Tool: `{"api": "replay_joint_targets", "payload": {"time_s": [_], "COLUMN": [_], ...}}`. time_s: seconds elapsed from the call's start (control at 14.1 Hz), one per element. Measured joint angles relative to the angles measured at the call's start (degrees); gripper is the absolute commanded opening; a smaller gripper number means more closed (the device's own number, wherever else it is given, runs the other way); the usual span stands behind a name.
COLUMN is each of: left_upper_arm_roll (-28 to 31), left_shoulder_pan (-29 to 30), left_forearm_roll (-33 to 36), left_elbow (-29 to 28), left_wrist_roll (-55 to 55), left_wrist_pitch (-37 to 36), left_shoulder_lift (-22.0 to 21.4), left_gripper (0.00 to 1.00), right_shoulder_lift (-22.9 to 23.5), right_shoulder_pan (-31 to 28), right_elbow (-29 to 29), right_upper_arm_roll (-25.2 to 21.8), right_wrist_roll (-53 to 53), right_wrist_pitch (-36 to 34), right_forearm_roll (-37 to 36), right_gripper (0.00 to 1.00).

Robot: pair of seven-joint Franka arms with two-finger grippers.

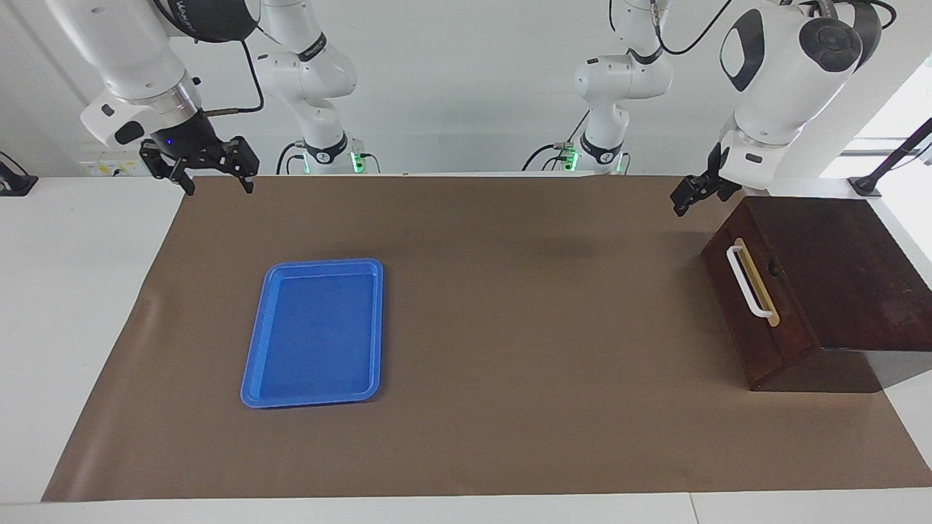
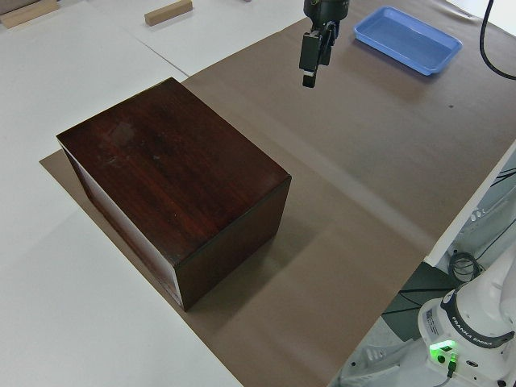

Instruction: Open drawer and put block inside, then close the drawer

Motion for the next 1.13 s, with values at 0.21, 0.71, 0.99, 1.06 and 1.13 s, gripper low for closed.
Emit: {"api": "replay_joint_targets", "payload": {"time_s": [0.21, 0.71, 0.99, 1.06, 1.13], "left_upper_arm_roll": [-0.03, -2.35, -2.34, -2.34, -2.35], "left_shoulder_pan": [-0.90, 1.95, 2.62, 2.78, 2.94], "left_forearm_roll": [-0.02, -0.03, -0.03, -0.03, -0.03], "left_elbow": [-0.08, 1.46, 3.92, 4.17, 4.30], "left_wrist_roll": [5.63, 8.73, 11.72, 12.09, 12.38], "left_wrist_pitch": [-0.11, -0.46, -0.74, -0.86, -0.94], "left_shoulder_lift": [-0.09, 1.58, 2.45, 2.45, 2.45], "left_gripper": [1.00, 1.00, 1.00, 1.00, 1.00], "right_shoulder_lift": [0.00, 0.00, 0.00, 0.00, 0.00], "right_shoulder_pan": [0.00, 0.00, 0.00, 0.00, 0.00], "right_elbow": [0.00, 0.00, 0.00, 0.00, 0.00], "right_upper_arm_roll": [0.00, 0.00, 0.00, 0.00, 0.00], "right_wrist_roll": [0.00, 0.00, 0.00, 0.00, 0.00], "right_wrist_pitch": [0.00, 0.00, 0.00, 0.00, 0.00], "right_forearm_roll": [0.00, 0.00, 0.00, 0.00, 0.00], "right_gripper": [1.00, 1.00, 1.00, 1.00, 1.00]}}
